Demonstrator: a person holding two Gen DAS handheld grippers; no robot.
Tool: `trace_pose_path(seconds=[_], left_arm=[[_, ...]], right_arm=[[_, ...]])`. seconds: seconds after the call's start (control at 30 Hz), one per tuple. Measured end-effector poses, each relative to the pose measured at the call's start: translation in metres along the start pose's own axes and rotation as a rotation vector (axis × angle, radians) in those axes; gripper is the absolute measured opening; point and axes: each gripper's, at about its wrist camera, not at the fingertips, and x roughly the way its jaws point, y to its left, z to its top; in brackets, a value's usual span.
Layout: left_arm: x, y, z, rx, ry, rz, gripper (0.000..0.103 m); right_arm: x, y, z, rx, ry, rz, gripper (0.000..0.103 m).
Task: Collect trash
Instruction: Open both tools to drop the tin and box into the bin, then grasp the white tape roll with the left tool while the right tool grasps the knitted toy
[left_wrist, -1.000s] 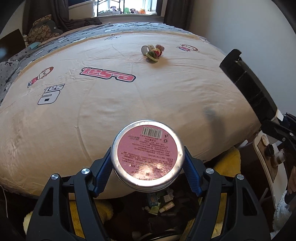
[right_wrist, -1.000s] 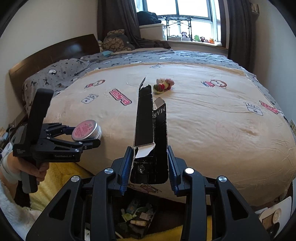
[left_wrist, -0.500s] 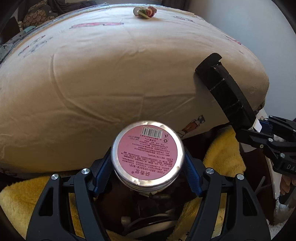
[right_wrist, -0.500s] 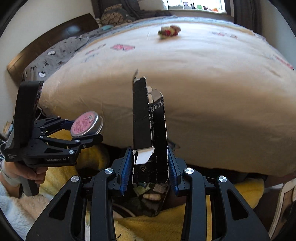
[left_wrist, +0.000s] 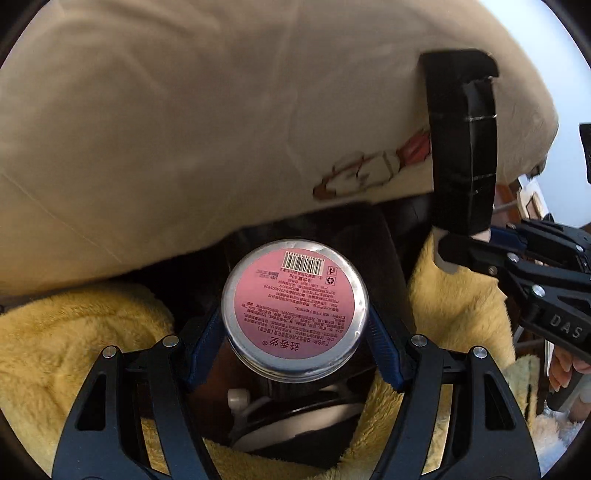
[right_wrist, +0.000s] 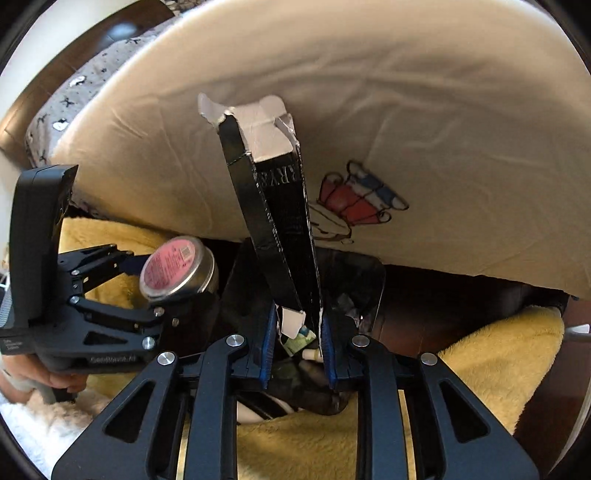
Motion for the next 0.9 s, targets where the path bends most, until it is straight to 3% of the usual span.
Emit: trace_pose_path(seconds=[0.3, 0.47, 0.5, 0.53, 0.77, 0.9], left_arm=[[0.036, 0.002, 0.004, -0.012, 0.086, -0.037, 0.067], [0.045, 0.001, 0.006, -0.007, 0.117, -0.044, 0.068], [0.045, 0.001, 0.007, -0.007, 0.118, -0.040, 0.074], [0.046, 0.002, 0.007, -0.007, 0.113, -0.035, 0.080], [0.012, 0.009, -0.001, 0.002, 0.005, -0.011, 0.090], [-0.023, 0.010, 0.010, 0.020, -0.072, 0.003, 0.093]], right_arm=[[0.034, -0.005, -0.007, 0.048, 0.081, -0.007, 0.023], [0.037, -0.007, -0.002, 0.073, 0.082, -0.009, 0.041], [0.036, -0.009, 0.000, 0.080, 0.073, -0.012, 0.049], [0.033, -0.010, -0.001, 0.086, 0.064, -0.017, 0.055], [0.000, -0.021, 0.005, 0.124, -0.021, -0.036, 0.061], [-0.027, -0.024, 0.015, 0.131, -0.091, -0.044, 0.078]])
